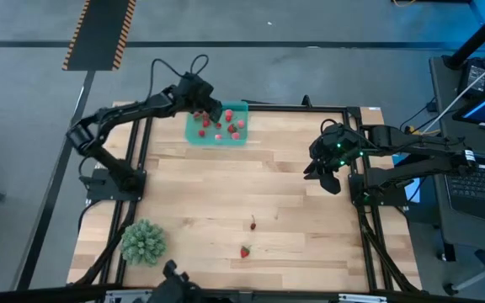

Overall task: Pick and placing Produce into tupperware
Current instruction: Put the black cherry into the blue bin, then put the red strawberry into the blue bin

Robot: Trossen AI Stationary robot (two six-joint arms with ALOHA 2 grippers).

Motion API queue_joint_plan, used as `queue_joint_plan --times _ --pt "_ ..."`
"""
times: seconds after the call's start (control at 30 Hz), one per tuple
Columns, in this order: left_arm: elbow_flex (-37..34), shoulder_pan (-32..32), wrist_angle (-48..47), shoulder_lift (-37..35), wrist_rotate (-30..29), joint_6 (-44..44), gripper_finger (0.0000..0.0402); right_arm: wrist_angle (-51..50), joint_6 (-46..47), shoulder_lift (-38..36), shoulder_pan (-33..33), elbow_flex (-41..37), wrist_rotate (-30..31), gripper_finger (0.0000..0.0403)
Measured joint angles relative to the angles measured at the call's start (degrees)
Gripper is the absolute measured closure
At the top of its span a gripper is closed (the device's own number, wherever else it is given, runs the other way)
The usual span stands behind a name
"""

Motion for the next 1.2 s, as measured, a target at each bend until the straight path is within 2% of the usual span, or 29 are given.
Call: queue_joint_plan --times 0.13,0.33,0.43,0.6,0.87,1.2 --pt "2.49 1.92 -0.95 6.06 4.54 -4.87 0.0287 0.0 -0.02 0.0 0.0 0.0 -0.02 0.0302" --pt "7.76 1.48 -6.76 13.95 5.36 -6.2 0.0292 -0.05 -0.01 0.0 0.0 0.0 -0.01 0.0302" --pt "10.31 0.5 -12.29 16.85 3.83 -6.23 0.0291 -0.28 -0.02 0.0 0.02 0.0 -0.01 0.0302" --pt "14.09 -1.21 -19.57 21.32 -3.63 -6.2 0.0281 -0.74 -0.19 0.0 0.01 0.0 -0.02 0.0302" --pt "18.84 -2.73 -21.56 27.46 -3.55 -6.26 0.0285 -0.73 -0.13 0.0 0.02 0.0 -0.02 0.0302" --pt "27.82 -2.71 -35.28 27.53 -4.28 -5.93 0.0194 -1.15 -0.07 0.0 0.0 -0.2 -0.02 0.0302"
